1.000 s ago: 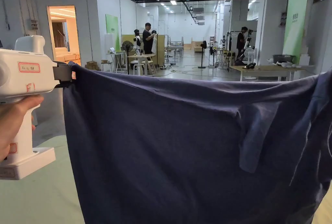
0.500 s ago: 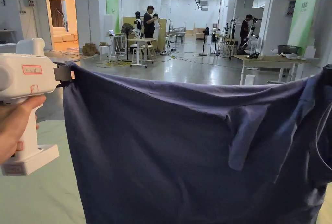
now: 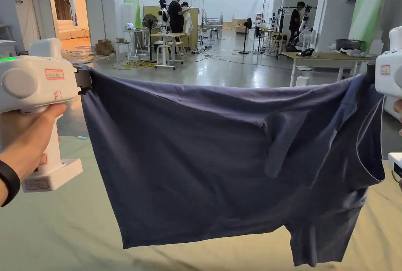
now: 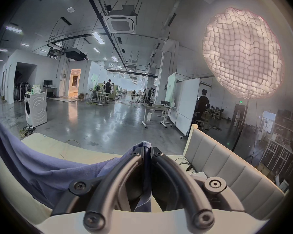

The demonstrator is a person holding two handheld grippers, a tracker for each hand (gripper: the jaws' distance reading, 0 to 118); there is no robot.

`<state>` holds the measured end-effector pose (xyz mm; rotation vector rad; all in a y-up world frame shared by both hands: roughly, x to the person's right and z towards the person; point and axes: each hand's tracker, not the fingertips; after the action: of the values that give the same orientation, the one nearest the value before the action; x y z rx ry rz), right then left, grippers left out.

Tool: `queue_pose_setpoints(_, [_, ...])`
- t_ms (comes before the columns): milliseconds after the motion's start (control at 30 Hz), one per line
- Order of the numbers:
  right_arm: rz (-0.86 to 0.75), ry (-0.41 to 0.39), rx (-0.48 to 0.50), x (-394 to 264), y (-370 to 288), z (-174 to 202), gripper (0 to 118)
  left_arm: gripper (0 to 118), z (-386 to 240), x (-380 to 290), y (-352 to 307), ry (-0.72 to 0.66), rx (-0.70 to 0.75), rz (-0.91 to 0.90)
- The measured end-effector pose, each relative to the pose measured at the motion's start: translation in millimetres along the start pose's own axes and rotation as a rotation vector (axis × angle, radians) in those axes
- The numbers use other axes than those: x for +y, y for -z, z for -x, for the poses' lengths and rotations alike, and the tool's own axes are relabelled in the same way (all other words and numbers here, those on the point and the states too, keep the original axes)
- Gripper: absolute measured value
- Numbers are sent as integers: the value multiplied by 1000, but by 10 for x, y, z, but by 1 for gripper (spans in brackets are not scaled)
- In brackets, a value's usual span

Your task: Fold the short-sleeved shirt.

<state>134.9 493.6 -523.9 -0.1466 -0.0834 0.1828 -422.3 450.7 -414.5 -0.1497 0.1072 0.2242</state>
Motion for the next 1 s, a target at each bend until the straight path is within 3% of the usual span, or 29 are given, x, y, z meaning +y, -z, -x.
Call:
queue_pose_setpoints(233, [74,-12,84,-955,-127,-8,6,5,100,-809,-53,21,-63,108])
queue_pose_setpoints(500, [203,10,181,-2346,-1082,-274,6,5,412,-1851,-1109,-89,-197,205])
queue_pose_setpoints(533, [219,51,178,-2542,-1231,-321,6,5,460,-1992,-1276,-97,-194,204])
queue_pose_setpoints(633, [308,79,179,-3006,-1645,-436,6,5,578,-2400,-1707,-135,-190,256])
queue_pose_setpoints(867, [433,62,165,-3832,-2474,-546,6,5,708,-3244,-2428,-150,-170,345])
queue_pose_setpoints(1000, [482,116,171,-4031,-2739,-601,6,5,682,-3572,-2797,-152,-162,346])
